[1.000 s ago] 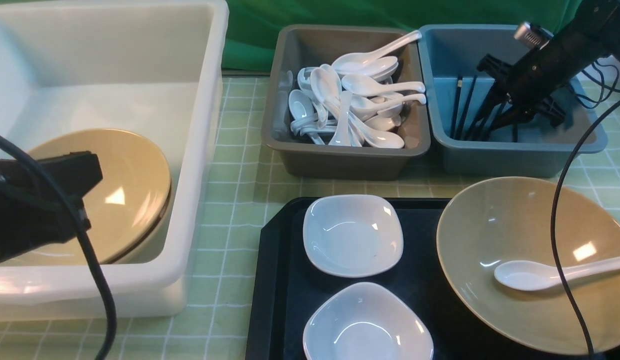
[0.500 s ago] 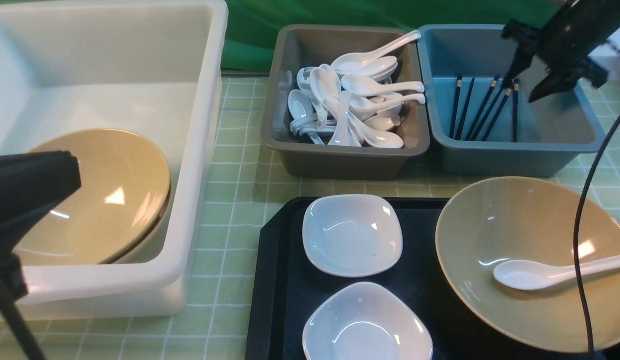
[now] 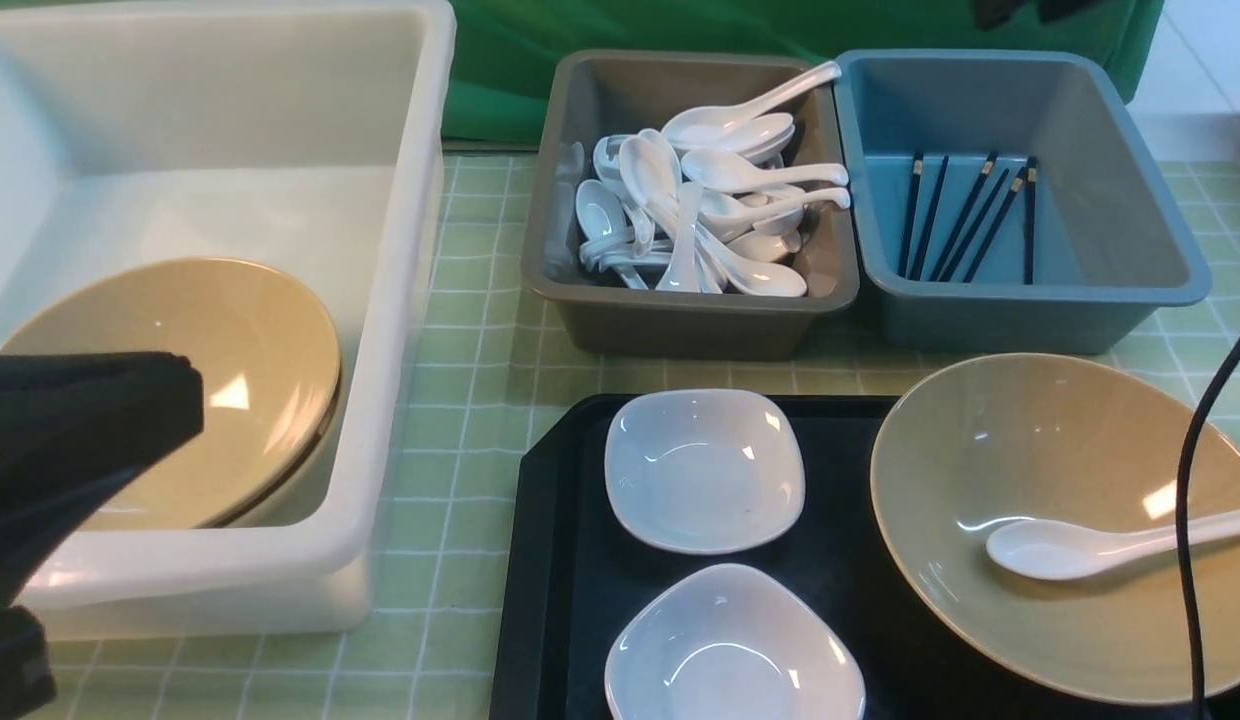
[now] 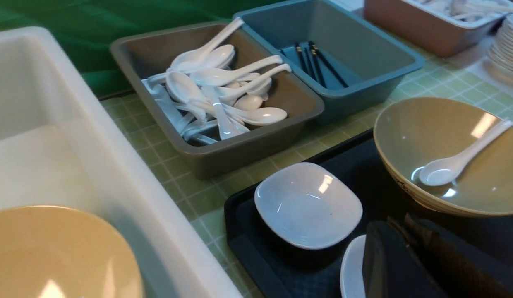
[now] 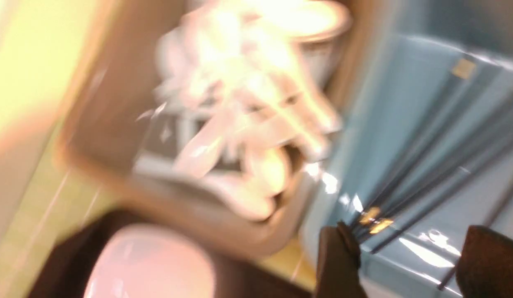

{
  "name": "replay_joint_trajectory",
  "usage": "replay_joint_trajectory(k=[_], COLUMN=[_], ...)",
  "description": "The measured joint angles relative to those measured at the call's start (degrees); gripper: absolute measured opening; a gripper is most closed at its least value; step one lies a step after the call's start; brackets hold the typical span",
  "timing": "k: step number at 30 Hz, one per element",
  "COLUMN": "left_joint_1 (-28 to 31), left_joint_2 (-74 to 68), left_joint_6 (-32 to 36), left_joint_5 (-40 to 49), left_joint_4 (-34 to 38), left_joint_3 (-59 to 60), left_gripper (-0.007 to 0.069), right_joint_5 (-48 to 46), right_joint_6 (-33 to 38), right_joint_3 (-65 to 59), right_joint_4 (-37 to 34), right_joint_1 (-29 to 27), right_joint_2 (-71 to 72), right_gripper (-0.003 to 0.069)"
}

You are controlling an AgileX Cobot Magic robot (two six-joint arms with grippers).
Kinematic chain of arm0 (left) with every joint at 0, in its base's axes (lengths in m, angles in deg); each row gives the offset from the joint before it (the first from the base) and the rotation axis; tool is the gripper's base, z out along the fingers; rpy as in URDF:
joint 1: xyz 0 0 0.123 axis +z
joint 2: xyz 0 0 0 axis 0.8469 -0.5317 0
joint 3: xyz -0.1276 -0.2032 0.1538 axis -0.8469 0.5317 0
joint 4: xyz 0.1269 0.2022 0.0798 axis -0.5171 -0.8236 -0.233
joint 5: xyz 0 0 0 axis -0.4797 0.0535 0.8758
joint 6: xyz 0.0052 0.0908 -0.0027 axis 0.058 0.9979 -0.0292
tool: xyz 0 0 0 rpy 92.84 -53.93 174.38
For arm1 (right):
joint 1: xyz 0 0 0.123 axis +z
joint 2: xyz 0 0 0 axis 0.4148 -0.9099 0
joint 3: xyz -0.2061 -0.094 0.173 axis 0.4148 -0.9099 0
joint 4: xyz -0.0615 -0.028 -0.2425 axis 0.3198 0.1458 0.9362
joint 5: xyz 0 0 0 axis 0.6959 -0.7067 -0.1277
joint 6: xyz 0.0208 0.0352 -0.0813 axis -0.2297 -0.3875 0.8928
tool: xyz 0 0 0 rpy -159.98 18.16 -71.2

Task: On green table put chopsticks spoon bowls plates into blue grey white boxes.
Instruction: 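Reach down and grasp the white spoon resting in the bowl with the right gripper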

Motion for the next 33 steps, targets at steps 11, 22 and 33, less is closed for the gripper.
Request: replay_joint_trajectory(k=[11,22,33], left_joint_1=[-0.3,-0.3,-0.3], left_joint_2=[0.1,0.1,0.1], left_joint_6=[-0.1,-0.2,-0.2], left_joint_5=[0.0,0.0,0.1], left_joint_4=[0.0,0.0,0.0], left_joint_3=[1.9,3.0,3.0], left_gripper=[-0.0002,-0.0002,-0.0002], right_joint_5=[0.0,0.0,0.0], right_joint_6=[23.8,48.7,49.5], right_joint_3=[-37.5,-50.5,-50.5], right_joint_4=[16.7,24.7,25.7], right_joint_1=[7.2,7.2,7.1], right_joint_2=[13.0,12.9,9.3], right_gripper=[0.0393,0.0393,0.0393])
